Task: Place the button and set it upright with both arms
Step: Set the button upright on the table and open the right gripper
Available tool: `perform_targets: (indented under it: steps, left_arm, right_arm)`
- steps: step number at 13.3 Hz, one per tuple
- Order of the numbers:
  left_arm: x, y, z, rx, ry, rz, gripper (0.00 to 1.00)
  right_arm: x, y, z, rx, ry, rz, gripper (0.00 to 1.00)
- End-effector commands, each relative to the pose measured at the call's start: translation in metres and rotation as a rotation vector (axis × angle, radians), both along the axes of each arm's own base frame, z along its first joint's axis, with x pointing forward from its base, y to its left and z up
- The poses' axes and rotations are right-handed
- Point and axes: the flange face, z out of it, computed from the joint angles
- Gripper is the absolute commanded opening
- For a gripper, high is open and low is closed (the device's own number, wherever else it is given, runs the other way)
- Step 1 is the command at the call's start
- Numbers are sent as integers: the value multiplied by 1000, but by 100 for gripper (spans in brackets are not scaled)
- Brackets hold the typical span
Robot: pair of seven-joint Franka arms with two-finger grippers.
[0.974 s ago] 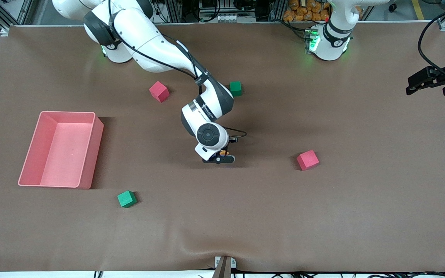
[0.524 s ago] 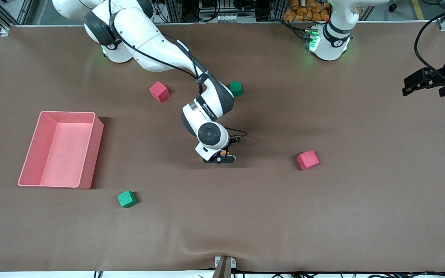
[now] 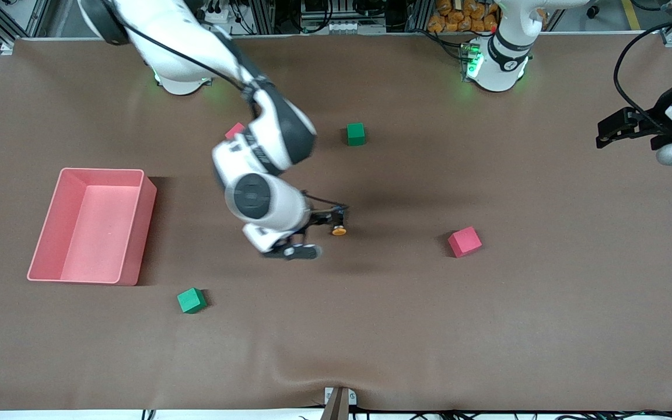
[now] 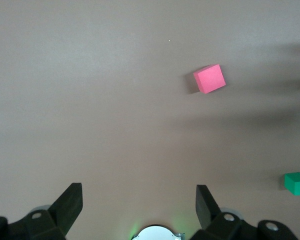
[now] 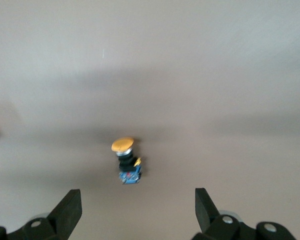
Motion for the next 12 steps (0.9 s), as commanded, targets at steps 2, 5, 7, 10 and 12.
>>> perform_targets:
  steps: [2, 5, 7, 10, 12]
  left_arm:
    - [11, -45, -18, 6, 6, 33, 100]
    - [28, -94, -43, 10, 30, 1, 100]
    - [43, -133, -71, -8, 68, -16, 100]
    - [60, -181, -110, -25, 118, 22, 100]
    - [63, -219, -143, -27, 163, 6, 100]
  right_arm:
    - [38, -144, 67, 44, -7, 2, 100]
    - [34, -206, 100, 29, 33, 3, 100]
    - [24, -232, 119, -22, 53, -5, 100]
    - [17, -258, 126, -94, 39, 3, 100]
    - [15, -302, 125, -78, 40, 32, 100]
